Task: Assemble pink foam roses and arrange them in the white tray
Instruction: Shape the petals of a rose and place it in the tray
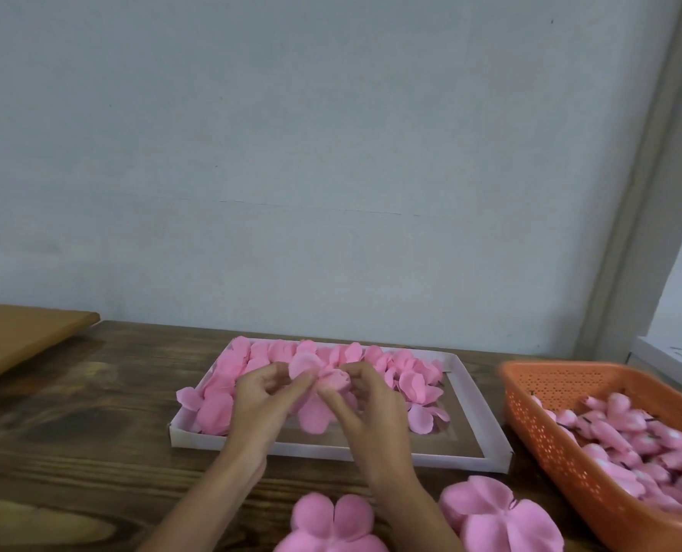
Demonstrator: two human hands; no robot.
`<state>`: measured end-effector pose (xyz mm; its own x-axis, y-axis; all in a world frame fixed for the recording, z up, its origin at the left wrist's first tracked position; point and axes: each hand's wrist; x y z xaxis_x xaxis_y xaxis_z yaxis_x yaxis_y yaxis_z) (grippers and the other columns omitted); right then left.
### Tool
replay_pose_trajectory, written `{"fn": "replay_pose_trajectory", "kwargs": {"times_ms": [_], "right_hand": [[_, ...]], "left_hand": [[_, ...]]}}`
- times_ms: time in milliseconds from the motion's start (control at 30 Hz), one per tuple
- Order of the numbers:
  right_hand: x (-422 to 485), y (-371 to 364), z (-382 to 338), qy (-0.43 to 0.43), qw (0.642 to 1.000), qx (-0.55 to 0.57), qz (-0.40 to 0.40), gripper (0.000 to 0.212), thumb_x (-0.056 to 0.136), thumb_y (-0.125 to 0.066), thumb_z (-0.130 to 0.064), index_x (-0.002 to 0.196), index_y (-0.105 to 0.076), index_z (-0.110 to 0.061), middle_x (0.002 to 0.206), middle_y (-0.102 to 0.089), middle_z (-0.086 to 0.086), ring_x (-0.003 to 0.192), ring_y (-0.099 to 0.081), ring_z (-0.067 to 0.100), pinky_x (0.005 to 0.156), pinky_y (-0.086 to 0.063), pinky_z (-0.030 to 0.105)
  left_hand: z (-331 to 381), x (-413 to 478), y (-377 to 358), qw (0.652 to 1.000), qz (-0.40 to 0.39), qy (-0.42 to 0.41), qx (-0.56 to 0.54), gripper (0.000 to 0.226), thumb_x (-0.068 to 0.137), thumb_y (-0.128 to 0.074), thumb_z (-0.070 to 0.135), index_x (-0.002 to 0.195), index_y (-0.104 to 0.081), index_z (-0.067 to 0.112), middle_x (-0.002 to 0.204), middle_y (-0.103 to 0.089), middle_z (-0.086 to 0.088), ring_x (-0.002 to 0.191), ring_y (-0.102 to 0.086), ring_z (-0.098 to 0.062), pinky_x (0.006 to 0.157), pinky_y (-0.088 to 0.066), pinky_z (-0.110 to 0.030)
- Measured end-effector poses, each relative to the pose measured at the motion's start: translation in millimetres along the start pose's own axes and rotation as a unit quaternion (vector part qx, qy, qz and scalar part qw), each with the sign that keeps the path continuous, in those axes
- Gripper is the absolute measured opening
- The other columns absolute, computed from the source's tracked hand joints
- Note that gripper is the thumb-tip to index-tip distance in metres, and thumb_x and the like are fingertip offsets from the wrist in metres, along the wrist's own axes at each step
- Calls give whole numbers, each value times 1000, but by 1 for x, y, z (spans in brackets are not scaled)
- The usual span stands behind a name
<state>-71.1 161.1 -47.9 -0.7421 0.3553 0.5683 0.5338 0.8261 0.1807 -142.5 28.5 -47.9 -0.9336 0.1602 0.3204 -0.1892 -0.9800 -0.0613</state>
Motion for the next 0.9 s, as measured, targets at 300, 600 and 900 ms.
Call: {"fn": "replay_pose_trajectory", "kwargs": {"times_ms": [300, 600, 900], "right_hand": [[2, 4, -6, 29, 999, -12, -23, 18, 84, -80, -33, 100, -71, -35, 97, -75, -16, 84, -73, 11, 73, -61, 42], [3, 8, -12, 10, 999, 30, -7, 19, 81, -86, -25, 93, -72, -22, 84, -75, -5, 74, -71, 23, 69, -58, 51], [7, 12, -15, 4, 997, 72, 31, 30, 80, -88, -16, 95, -72, -37, 89, -77, -16, 76, -74, 7, 66, -59, 21]], "left_hand": [[5, -3, -1, 997, 17, -76, 22, 4, 86, -83, 23, 88, -82, 26, 82, -80, 4, 80, -74, -9, 67, -57, -16], [12, -5, 4, 984, -60, -161, 43, 23, 88, -70, 30, 93, -82, 12, 85, -76, -5, 84, -72, -22, 74, -59, -33], [17, -2, 10, 994, -94, -62, 11, 34, 80, -79, 42, 111, -78, 27, 107, -79, 9, 102, -73, -7, 84, -58, -31]]}}
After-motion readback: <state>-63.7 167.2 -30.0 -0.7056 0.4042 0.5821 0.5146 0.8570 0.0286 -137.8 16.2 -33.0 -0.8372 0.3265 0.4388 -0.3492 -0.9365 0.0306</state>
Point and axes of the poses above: each hand's wrist, its own x-axis towards the middle knuckle, its own y-axis out of the back of the hand, z = x × y
